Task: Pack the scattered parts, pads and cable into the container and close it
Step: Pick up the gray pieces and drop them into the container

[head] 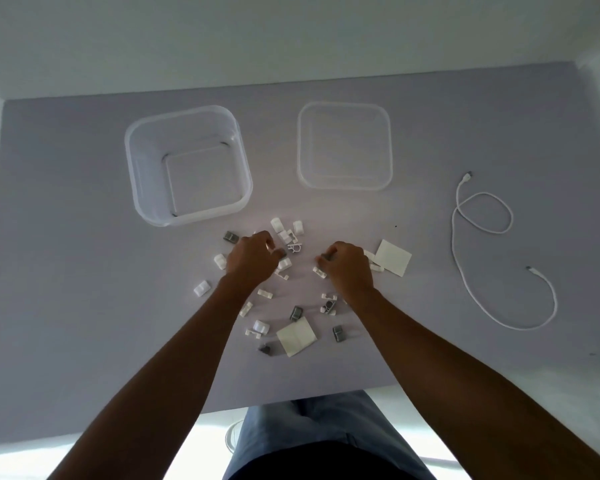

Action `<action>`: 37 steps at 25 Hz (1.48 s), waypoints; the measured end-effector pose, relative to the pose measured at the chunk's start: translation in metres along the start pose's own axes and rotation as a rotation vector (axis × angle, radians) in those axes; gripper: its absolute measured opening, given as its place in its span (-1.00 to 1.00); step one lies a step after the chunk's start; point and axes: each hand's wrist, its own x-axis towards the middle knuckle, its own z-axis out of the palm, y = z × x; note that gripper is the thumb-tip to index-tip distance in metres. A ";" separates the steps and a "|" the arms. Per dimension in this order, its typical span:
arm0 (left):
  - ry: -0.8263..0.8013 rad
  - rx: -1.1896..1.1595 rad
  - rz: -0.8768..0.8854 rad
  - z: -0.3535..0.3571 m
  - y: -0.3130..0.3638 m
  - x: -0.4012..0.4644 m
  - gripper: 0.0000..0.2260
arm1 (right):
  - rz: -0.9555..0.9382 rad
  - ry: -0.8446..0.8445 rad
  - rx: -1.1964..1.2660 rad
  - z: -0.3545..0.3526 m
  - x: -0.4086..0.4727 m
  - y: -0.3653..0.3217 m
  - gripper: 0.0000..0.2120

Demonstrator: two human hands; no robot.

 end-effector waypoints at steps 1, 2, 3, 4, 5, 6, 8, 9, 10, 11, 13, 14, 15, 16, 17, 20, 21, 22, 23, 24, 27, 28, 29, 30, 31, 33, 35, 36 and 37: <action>0.005 0.053 0.025 0.003 0.003 -0.001 -0.75 | -0.010 0.003 -0.024 0.001 0.001 -0.001 -0.81; 0.017 0.103 0.047 0.004 0.007 -0.001 -0.72 | -0.015 0.005 -0.041 0.003 0.002 -0.002 -0.82; 0.036 0.138 0.062 0.007 0.011 -0.001 -0.71 | -0.017 0.007 -0.049 0.003 0.003 -0.002 -0.81; 0.055 0.167 0.066 0.009 0.015 0.000 -0.72 | -0.018 0.011 -0.050 0.003 0.004 -0.002 -0.79; 0.071 0.189 0.061 0.011 0.017 0.001 -0.73 | -0.018 0.019 -0.053 0.003 0.005 -0.001 -0.77; 0.083 0.203 0.056 0.013 0.020 0.001 -0.75 | -0.012 0.025 -0.054 0.003 0.005 0.001 -0.75; 0.100 0.216 0.052 0.016 0.020 0.001 -0.75 | -0.004 0.031 -0.059 0.002 0.004 0.005 -0.73; 0.106 0.219 0.050 0.018 0.019 0.001 -0.73 | -0.005 0.029 -0.063 0.002 0.004 0.009 -0.74; 0.108 0.225 0.048 0.019 0.018 0.001 -0.72 | -0.008 0.025 -0.062 0.003 0.004 0.011 -0.75; 0.104 0.221 0.044 0.020 0.017 0.002 -0.71 | -0.013 0.021 -0.056 0.003 0.004 0.012 -0.76; 0.067 0.101 0.027 0.019 0.015 0.003 -0.69 | -0.031 0.007 0.010 0.002 0.004 0.011 -0.78; 0.026 -0.032 0.017 0.016 0.014 0.004 -0.68 | -0.025 0.002 0.101 0.000 0.003 0.008 -0.80; -0.029 -0.232 -0.003 0.012 0.012 0.003 -0.66 | 0.016 -0.013 0.258 -0.004 0.002 0.003 -0.81; -0.110 -0.490 -0.053 0.006 0.012 0.000 -0.66 | 0.102 -0.053 0.486 -0.009 0.001 -0.003 -0.82; -0.213 -0.766 -0.111 -0.001 0.012 -0.005 -0.67 | 0.209 -0.120 0.763 -0.014 -0.001 -0.008 -0.84; -0.460 -1.320 -0.151 -0.025 0.013 -0.025 -0.74 | 0.389 -0.390 1.388 -0.029 -0.010 -0.021 -0.91; -0.509 -1.417 -0.132 -0.032 0.012 -0.031 -0.77 | 0.386 -0.456 1.467 -0.031 -0.014 -0.023 -0.89; -0.543 -1.491 -0.114 -0.039 0.010 -0.035 -0.80 | 0.368 -0.511 1.517 -0.032 -0.017 -0.026 -0.88; -0.561 -1.554 -0.102 -0.046 0.008 -0.039 -0.82 | 0.342 -0.556 1.550 -0.033 -0.021 -0.029 -0.88; -0.566 -1.604 -0.098 -0.051 0.006 -0.042 -0.81 | 0.315 -0.597 1.569 -0.034 -0.023 -0.031 -0.88; -0.537 -1.692 -0.080 -0.071 -0.006 -0.050 -0.77 | 0.245 -0.722 1.568 -0.032 -0.026 -0.047 -0.85; -0.521 -1.706 -0.076 -0.077 -0.011 -0.052 -0.79 | 0.226 -0.751 1.556 -0.031 -0.027 -0.053 -0.83; -0.506 -1.710 -0.082 -0.083 -0.017 -0.053 -0.81 | 0.217 -0.758 1.536 -0.030 -0.027 -0.060 -0.81; -0.493 -1.704 -0.091 -0.090 -0.023 -0.054 -0.83 | 0.220 -0.740 1.506 -0.028 -0.027 -0.067 -0.79; -0.480 -1.678 -0.110 -0.096 -0.030 -0.053 -0.83 | 0.232 -0.700 1.473 -0.025 -0.029 -0.074 -0.77; -0.459 -1.567 -0.175 -0.105 -0.041 -0.049 -0.77 | 0.253 -0.592 1.402 -0.019 -0.030 -0.087 -0.70; -0.386 -1.253 -0.204 -0.113 -0.055 -0.042 -0.70 | 0.271 -0.456 1.272 -0.007 -0.033 -0.101 -0.66; -0.308 -1.001 -0.176 -0.112 -0.061 -0.037 -0.69 | 0.263 -0.377 1.167 0.001 -0.034 -0.104 -0.66; -0.203 -0.718 -0.122 -0.108 -0.067 -0.031 -0.69 | 0.232 -0.292 1.033 0.011 -0.036 -0.105 -0.67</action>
